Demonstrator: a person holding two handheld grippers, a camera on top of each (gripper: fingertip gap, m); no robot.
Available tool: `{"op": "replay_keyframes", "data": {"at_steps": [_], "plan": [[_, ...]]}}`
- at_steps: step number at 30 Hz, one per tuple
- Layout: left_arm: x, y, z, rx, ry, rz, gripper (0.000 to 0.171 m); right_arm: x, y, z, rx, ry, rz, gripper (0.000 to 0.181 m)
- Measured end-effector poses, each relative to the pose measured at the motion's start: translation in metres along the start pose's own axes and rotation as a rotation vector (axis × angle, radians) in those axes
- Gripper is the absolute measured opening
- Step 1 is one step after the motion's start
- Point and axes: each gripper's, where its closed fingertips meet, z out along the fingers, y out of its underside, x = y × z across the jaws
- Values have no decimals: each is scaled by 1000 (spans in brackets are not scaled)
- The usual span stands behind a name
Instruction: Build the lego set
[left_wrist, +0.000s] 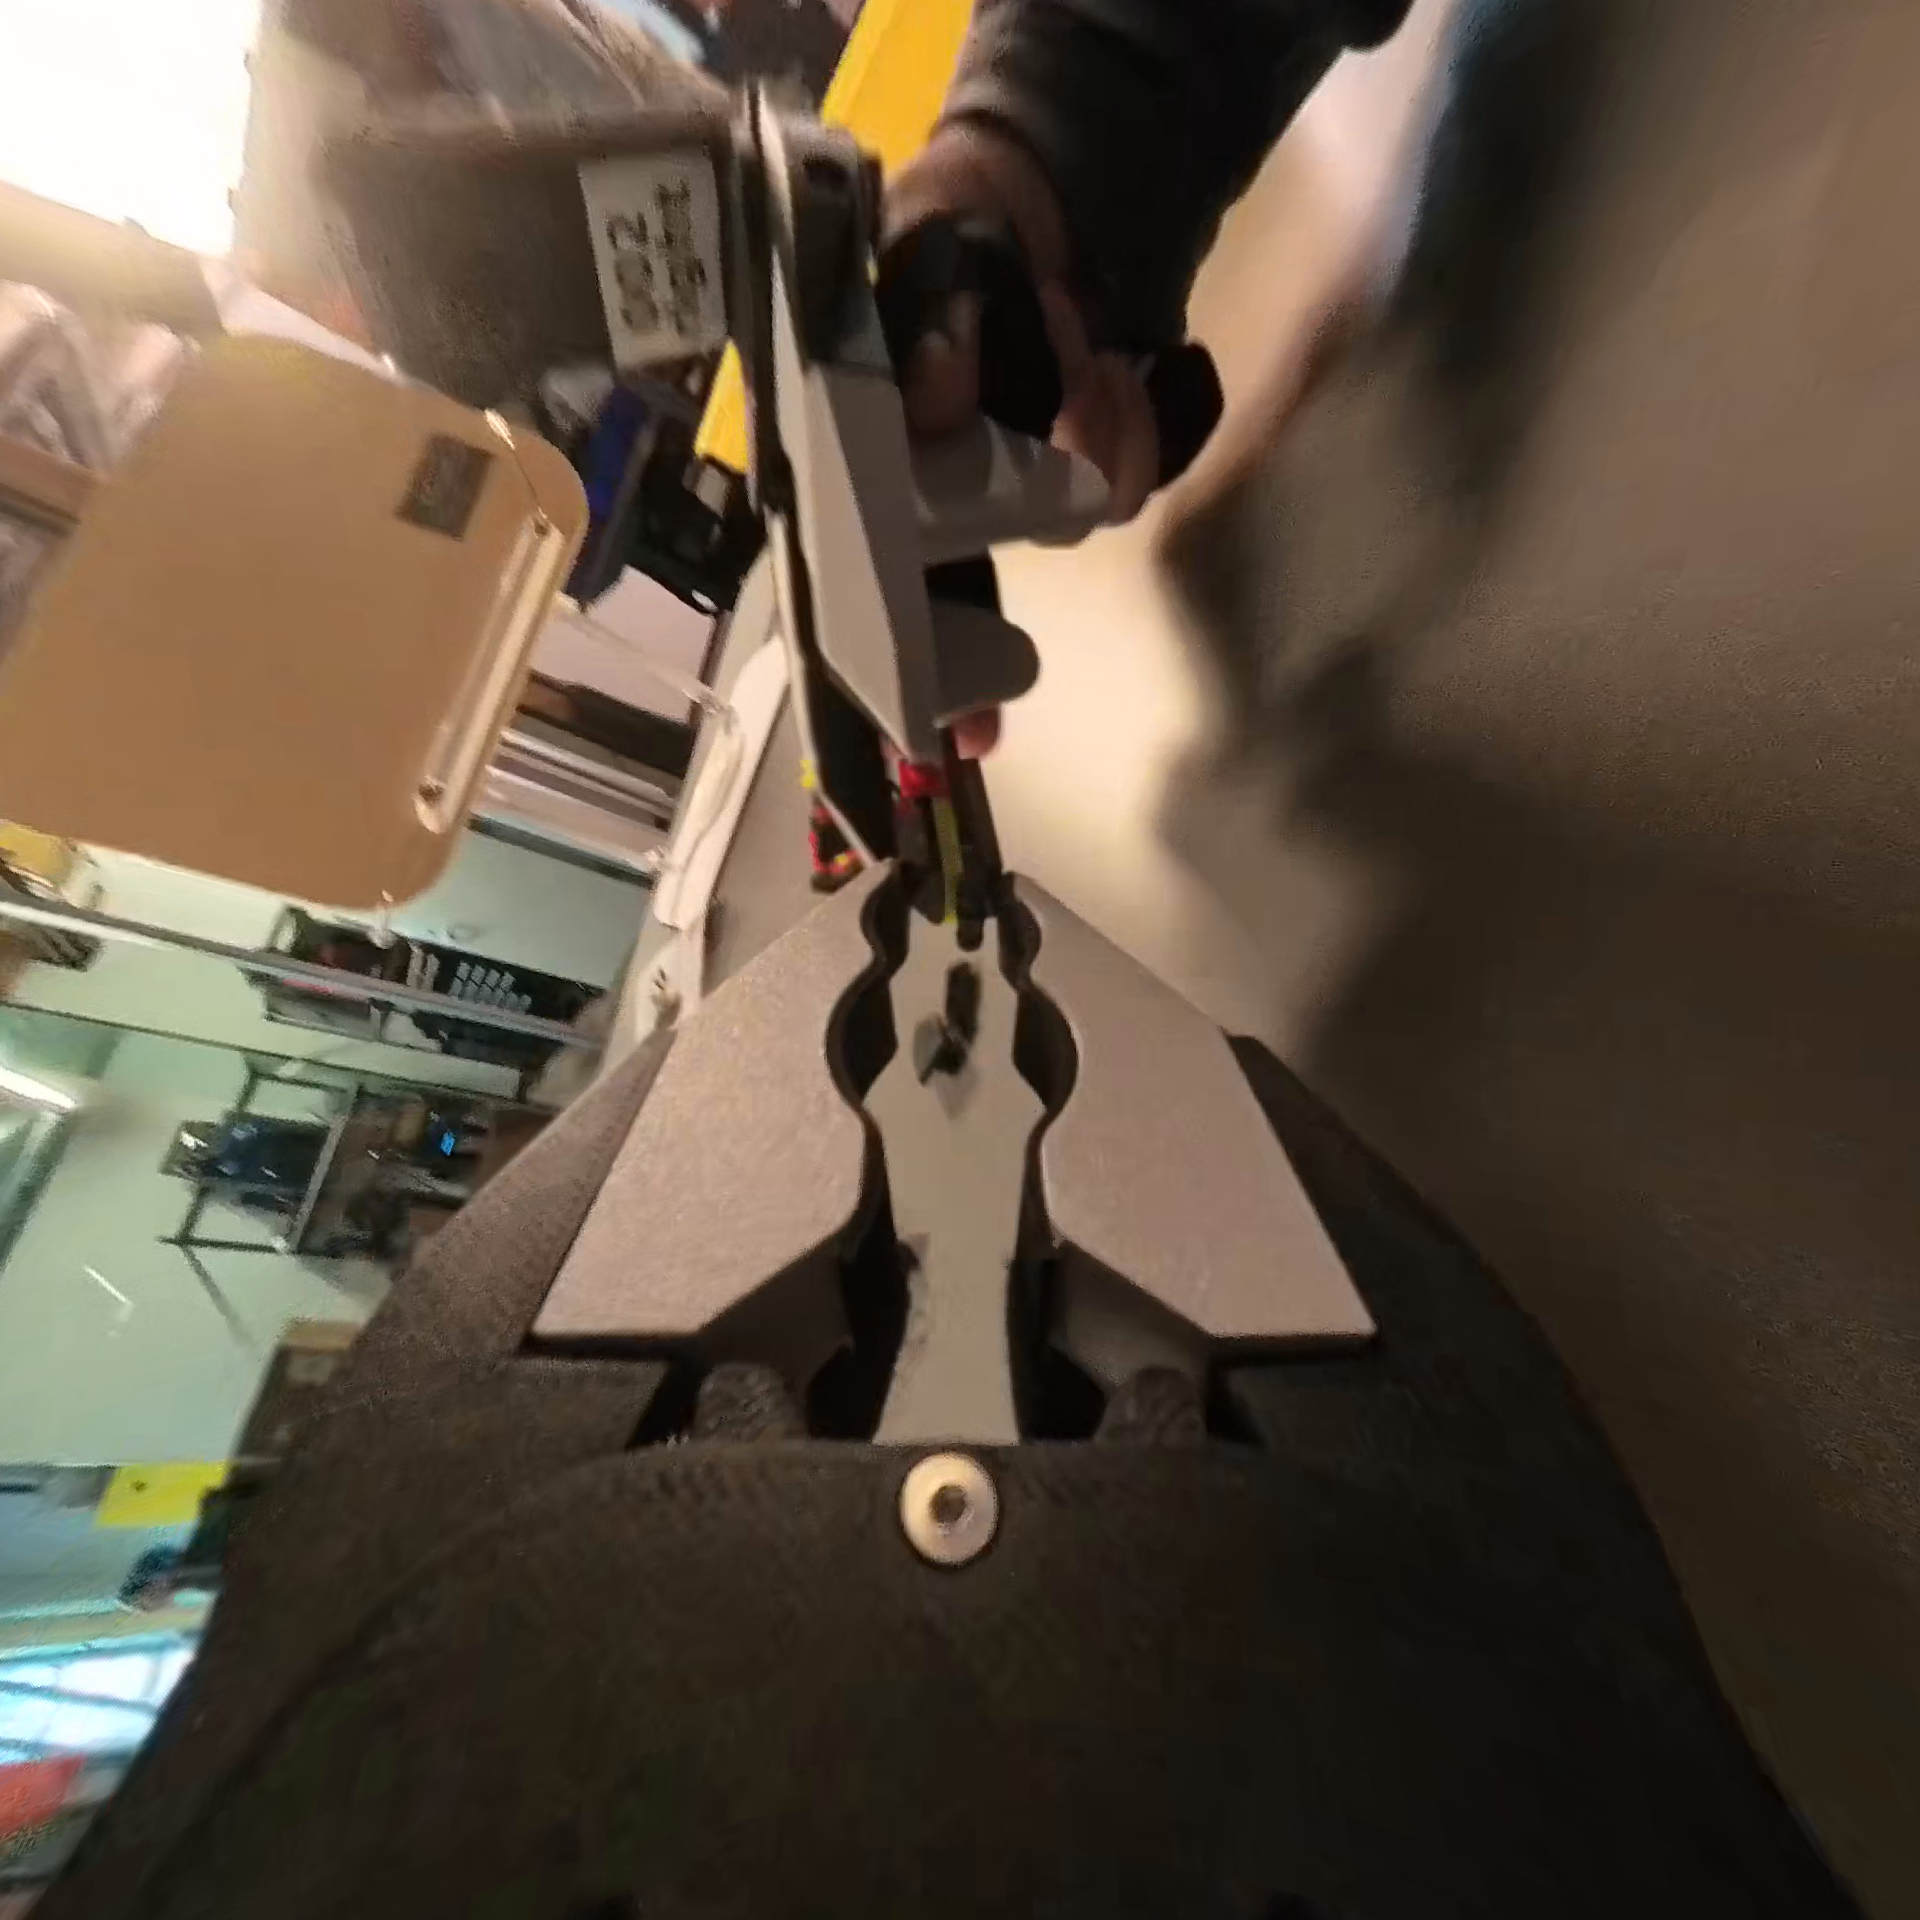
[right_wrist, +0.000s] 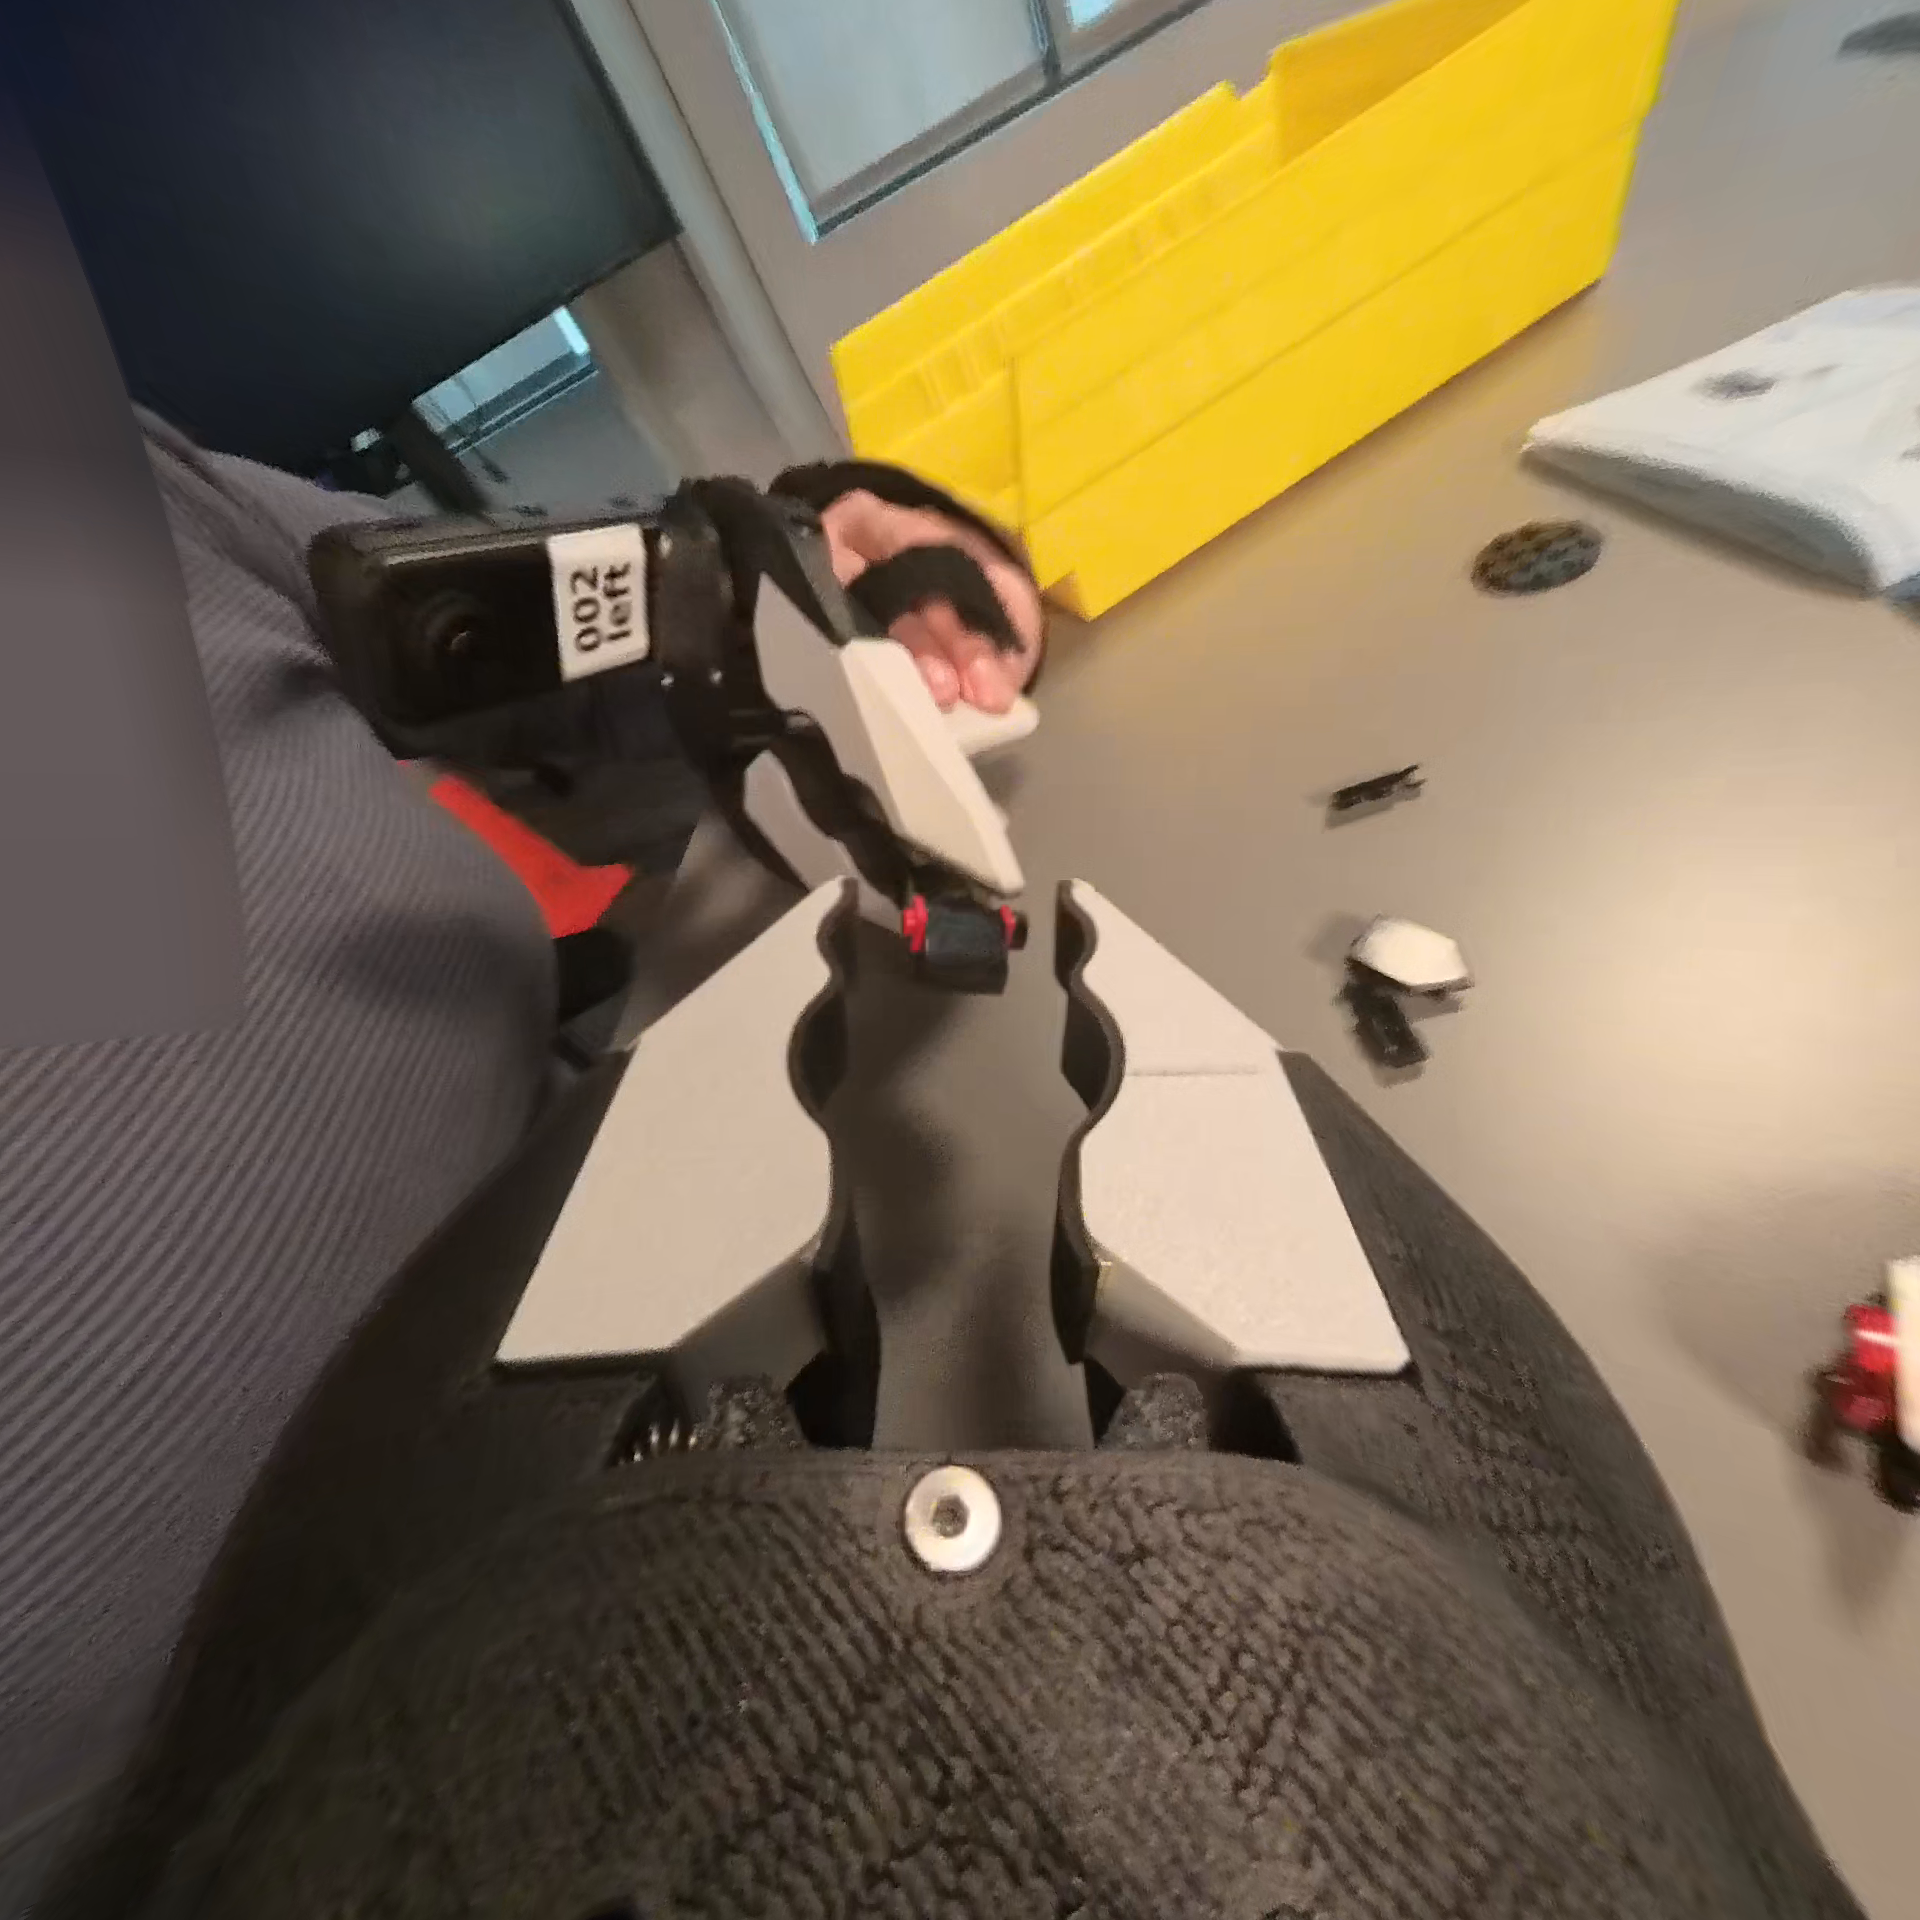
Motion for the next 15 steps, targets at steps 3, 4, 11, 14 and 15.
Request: {"op": "replay_keyframes", "data": {"at_steps": [3, 4, 11, 14, 15], "plan": [[10, 14, -6, -65, 87, -170, 16, 17, -14, -9, 88, 162, -154, 41], [13, 19, -8, -89, 132, -272, 16, 24, -19, -14, 120, 236, -234, 40], [18, 44, -10, -181, 373, -811, 16, 51, -48, -46, 294, 643, -583, 28], [28, 58, -11, -271, 416, -801, 16, 57, -50, -55, 310, 739, -669, 24], [29, 58, -11, -276, 424, -793, 16, 57, -50, -57, 320, 755, -682, 24]]}}
